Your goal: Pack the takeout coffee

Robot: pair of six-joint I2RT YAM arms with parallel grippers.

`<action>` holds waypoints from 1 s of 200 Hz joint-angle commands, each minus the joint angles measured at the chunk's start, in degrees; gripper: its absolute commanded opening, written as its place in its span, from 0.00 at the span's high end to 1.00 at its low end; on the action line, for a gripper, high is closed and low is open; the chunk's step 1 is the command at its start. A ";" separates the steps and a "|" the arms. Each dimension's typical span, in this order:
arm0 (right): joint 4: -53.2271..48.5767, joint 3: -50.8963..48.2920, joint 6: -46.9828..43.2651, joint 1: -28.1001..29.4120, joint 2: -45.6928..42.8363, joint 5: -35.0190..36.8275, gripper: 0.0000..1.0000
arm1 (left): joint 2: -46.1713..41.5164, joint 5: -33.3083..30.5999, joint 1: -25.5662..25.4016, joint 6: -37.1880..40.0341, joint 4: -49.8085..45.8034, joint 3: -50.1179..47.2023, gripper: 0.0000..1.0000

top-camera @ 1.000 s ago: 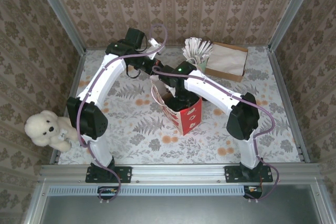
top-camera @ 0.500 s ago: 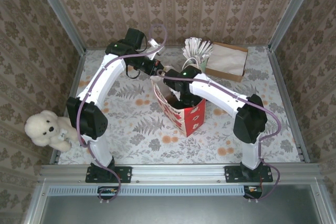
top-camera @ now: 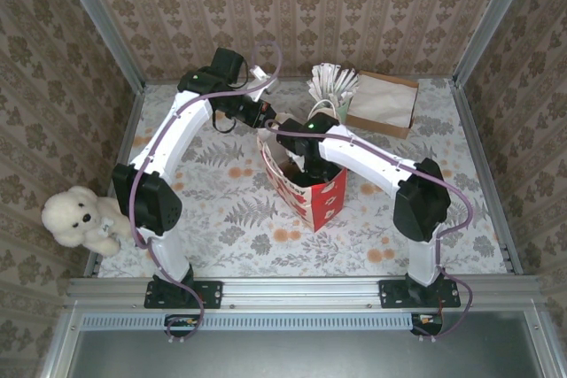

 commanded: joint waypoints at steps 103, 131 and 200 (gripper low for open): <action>0.09 0.43 -0.31 -0.61 0.75 4.22 0.34 | -3.63 0.39 0.28 -1.47 2.05 -0.49 1.00; 2.05 -0.76 0.11 -0.58 -0.45 4.07 0.35 | -3.91 0.37 0.23 -1.56 2.10 -0.64 1.00; 0.88 -0.76 0.41 -0.66 -0.39 5.28 0.35 | -4.90 0.50 0.23 -2.45 3.55 -2.32 1.00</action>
